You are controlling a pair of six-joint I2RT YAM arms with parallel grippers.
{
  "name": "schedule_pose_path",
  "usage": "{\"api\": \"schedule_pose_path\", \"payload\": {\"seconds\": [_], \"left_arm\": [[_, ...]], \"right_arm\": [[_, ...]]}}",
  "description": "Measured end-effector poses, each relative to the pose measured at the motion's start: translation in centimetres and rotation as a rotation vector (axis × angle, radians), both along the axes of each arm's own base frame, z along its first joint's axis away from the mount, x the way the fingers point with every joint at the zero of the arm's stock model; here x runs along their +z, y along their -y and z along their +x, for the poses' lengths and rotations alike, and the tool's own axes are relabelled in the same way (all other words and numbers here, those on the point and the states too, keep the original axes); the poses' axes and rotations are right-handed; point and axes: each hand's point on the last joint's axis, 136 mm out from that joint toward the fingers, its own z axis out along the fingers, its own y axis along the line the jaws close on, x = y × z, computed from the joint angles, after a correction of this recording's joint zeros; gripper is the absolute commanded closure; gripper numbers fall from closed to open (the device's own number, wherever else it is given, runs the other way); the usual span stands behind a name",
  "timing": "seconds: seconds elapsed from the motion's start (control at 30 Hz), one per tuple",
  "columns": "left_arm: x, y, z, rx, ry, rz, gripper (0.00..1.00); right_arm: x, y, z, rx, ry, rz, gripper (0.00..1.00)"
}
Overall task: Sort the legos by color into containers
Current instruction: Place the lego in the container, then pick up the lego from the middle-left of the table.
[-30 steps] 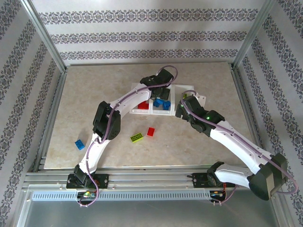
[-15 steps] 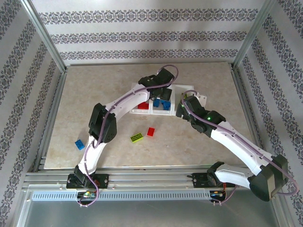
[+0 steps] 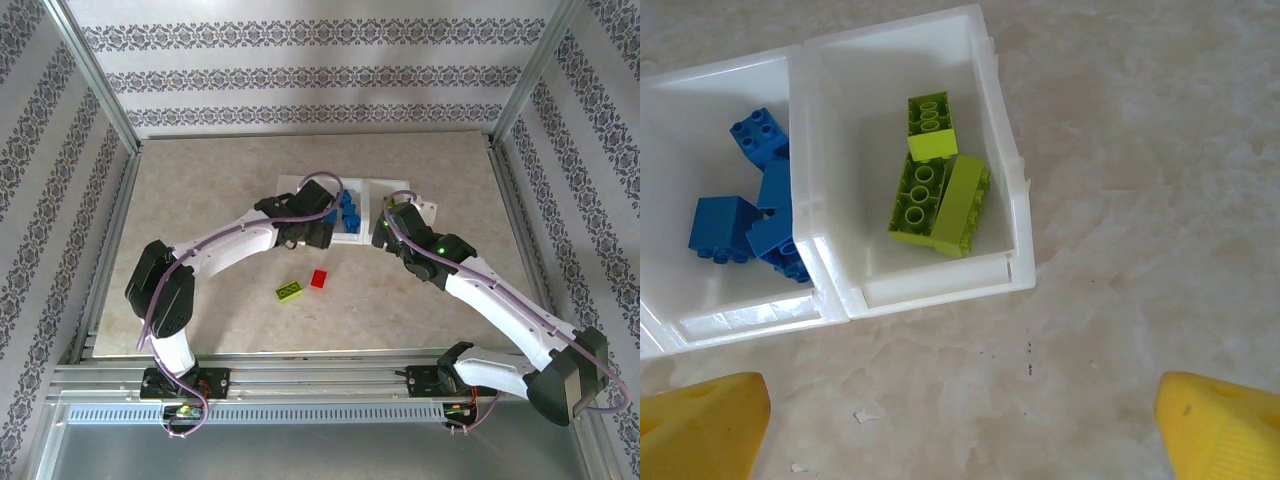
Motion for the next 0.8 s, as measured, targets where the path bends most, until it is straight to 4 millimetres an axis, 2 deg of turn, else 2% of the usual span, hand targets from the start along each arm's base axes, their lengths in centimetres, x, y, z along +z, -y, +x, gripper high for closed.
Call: {"api": "schedule_pose_path", "payload": {"seconds": [0.13,0.3,0.4,0.53,0.8], "left_arm": [[-2.6,0.3,-2.8,-0.033,-0.067,0.018,0.25],[-3.6,2.5,-4.4,-0.094,-0.087,0.010,0.30],[-4.8,3.3,-4.9,-0.115,-0.108,0.015,0.32],[-6.2,3.3,-5.0,-0.114,-0.136,0.035,0.35],[-6.7,3.5,-4.9,-0.106,-0.146,0.039,0.41]], "right_arm": [[0.0,0.0,0.0,-0.005,0.001,0.005,0.02],[0.0,0.0,0.0,-0.005,0.000,0.005,0.02],[0.0,0.0,0.0,-0.005,0.000,0.005,0.02],[0.0,0.0,0.0,-0.006,0.000,0.004,0.02],[-0.2,0.1,-0.2,-0.008,-0.001,0.006,0.02]]}}
